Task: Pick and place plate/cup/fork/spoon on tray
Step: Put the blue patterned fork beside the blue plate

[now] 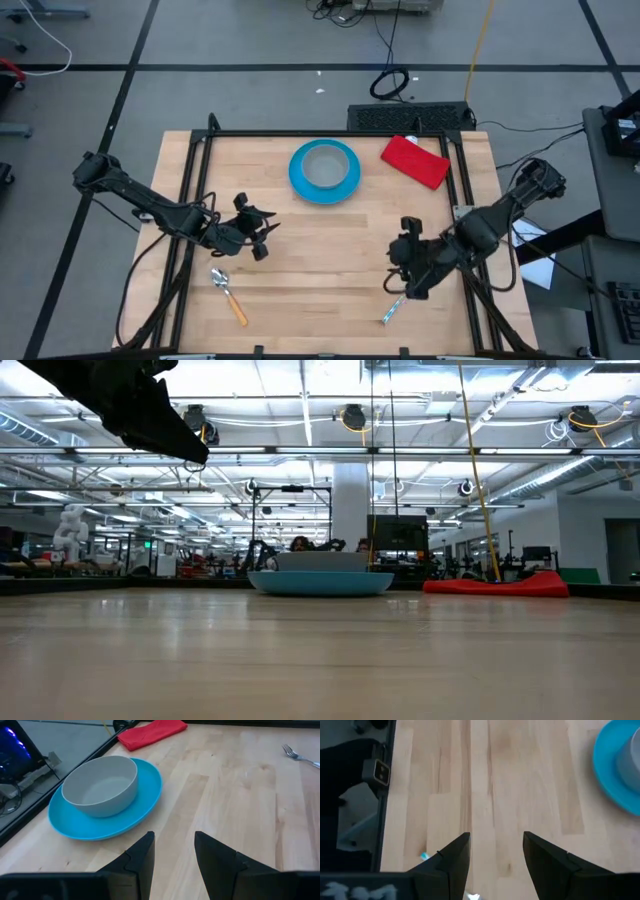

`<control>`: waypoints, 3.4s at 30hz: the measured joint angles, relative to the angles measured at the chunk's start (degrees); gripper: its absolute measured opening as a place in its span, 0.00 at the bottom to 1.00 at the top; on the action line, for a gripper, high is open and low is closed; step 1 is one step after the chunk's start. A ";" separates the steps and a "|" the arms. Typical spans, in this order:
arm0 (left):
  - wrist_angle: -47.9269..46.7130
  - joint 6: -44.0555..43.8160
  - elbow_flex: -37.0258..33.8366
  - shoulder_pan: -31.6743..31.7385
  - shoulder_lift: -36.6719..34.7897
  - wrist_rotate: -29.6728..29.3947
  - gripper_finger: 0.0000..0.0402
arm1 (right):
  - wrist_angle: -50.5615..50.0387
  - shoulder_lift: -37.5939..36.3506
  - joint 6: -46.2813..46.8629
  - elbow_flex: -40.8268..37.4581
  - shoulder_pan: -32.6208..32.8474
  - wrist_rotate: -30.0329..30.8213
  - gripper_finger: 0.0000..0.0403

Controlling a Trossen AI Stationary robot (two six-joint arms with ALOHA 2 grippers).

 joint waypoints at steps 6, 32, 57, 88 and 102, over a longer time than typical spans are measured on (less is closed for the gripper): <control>0.00 0.15 0.00 0.00 0.00 0.06 0.36 | -1.81 -0.04 2.78 -0.80 2.76 -0.02 0.42; -0.04 0.20 0.00 0.12 0.00 0.06 0.36 | 8.96 0.11 -4.45 -17.57 8.99 -10.64 0.42; -0.04 0.55 0.00 1.00 0.01 0.02 0.36 | 22.11 11.08 -19.26 -25.84 9.38 -14.03 0.42; -0.04 0.20 0.00 1.14 0.02 0.10 0.36 | 25.74 17.79 -28.61 -27.53 10.06 -13.20 0.14; 0.01 0.20 0.00 1.14 0.02 0.10 0.36 | 28.44 17.57 -31.28 -29.03 9.09 -13.57 0.02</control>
